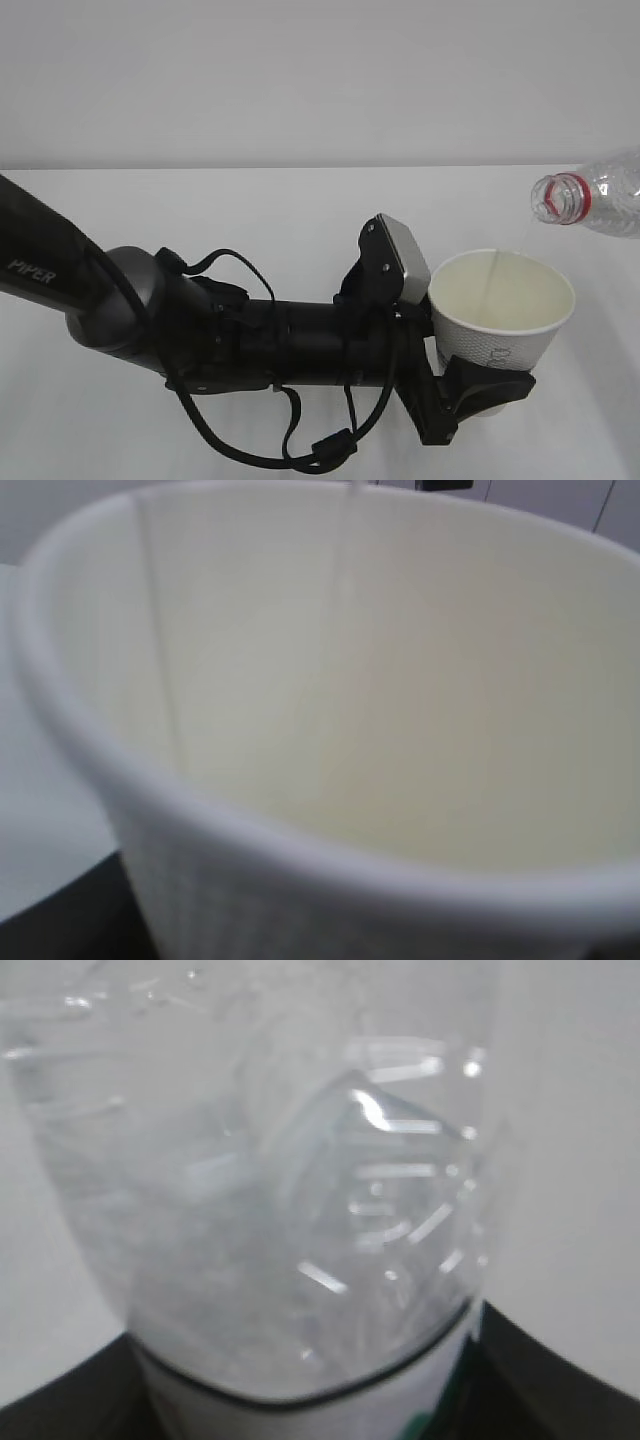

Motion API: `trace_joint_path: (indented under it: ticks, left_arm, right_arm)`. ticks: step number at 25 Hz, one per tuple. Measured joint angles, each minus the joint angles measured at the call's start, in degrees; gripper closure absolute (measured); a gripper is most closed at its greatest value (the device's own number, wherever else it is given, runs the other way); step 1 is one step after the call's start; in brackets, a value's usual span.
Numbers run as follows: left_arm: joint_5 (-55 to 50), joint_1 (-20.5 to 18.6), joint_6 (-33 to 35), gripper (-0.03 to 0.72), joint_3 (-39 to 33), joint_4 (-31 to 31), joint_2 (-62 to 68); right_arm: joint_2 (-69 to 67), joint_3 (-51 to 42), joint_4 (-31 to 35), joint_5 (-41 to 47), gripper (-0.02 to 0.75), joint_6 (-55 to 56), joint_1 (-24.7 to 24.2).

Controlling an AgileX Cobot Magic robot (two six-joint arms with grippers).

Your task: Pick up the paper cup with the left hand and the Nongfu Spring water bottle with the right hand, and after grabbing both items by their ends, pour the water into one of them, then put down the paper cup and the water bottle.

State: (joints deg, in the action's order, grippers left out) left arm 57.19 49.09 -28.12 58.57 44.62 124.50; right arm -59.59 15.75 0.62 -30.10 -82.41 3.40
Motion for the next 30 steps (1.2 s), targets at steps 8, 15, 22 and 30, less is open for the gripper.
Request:
trace_joint_path:
  ticks: [8,15,22,30]
  left_arm:
    - [0.0,0.0,0.0,0.142,0.0,0.0,0.0]
    - [0.0,0.0,0.0,0.142,0.0,0.0,0.0]
    - [0.0,0.0,0.0,0.142,0.0,0.0,0.0]
    - [0.0,0.0,0.0,0.142,0.0,0.0,0.0]
  right_arm:
    - [0.0,0.0,0.0,0.0,0.280,-0.5,0.0]
    - [0.0,0.0,0.0,-0.1,0.280,-0.7,0.0]
    - [0.0,0.0,0.0,-0.1,0.280,-0.7,0.0]
    - [0.0,0.0,0.0,-0.1,0.280,-0.7,0.0]
